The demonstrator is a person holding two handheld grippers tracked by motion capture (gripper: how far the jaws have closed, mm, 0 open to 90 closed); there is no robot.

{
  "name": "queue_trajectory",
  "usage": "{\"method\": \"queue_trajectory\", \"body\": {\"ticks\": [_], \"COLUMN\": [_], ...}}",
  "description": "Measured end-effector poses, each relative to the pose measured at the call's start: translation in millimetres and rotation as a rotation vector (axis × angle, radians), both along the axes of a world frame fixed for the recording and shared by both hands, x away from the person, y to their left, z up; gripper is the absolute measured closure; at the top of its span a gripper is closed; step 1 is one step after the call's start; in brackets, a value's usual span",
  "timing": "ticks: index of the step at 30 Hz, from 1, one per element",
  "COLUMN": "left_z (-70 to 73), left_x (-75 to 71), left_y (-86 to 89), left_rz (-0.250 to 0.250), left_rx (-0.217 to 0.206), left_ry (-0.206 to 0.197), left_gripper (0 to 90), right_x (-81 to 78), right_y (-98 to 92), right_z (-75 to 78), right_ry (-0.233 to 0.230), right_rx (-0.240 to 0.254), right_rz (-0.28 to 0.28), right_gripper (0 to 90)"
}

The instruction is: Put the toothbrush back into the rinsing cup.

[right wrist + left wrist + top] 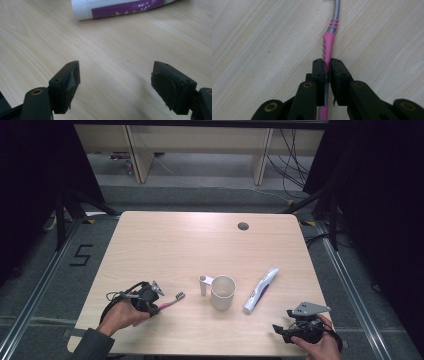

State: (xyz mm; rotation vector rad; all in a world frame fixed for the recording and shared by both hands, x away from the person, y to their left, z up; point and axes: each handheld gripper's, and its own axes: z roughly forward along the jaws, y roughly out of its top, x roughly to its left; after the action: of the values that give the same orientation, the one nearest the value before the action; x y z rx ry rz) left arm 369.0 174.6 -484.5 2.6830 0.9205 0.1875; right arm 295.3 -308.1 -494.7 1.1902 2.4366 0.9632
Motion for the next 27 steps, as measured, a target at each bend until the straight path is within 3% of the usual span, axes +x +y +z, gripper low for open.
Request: {"method": "queue_trajectory", "body": {"ticks": [13,20,27], "left_z": [2.8,4.4,13.5], "left_x": [12.5,12.9,13.1], "left_y": [-9.5,-10.1,-2.4], "left_rz": [-0.006,-0.045,-0.036], "left_rx": [0.061,0.067,0.02], "left_ry": [0.087,0.077,0.023], "left_gripper": [82.8,83.3,83.4], "right_x": [0.4,0.4,1.5], "right_y": [0.4,-0.4,-1.1], "right_z": [-0.6,0.0,0.2], "right_ry": [-0.012,-0.008,-0.023], "right_rx": [-0.008,-0.01,-0.01], "right_rz": [0.019,0.017,0.028], "right_gripper": [24.0,24.1,24.2]}}
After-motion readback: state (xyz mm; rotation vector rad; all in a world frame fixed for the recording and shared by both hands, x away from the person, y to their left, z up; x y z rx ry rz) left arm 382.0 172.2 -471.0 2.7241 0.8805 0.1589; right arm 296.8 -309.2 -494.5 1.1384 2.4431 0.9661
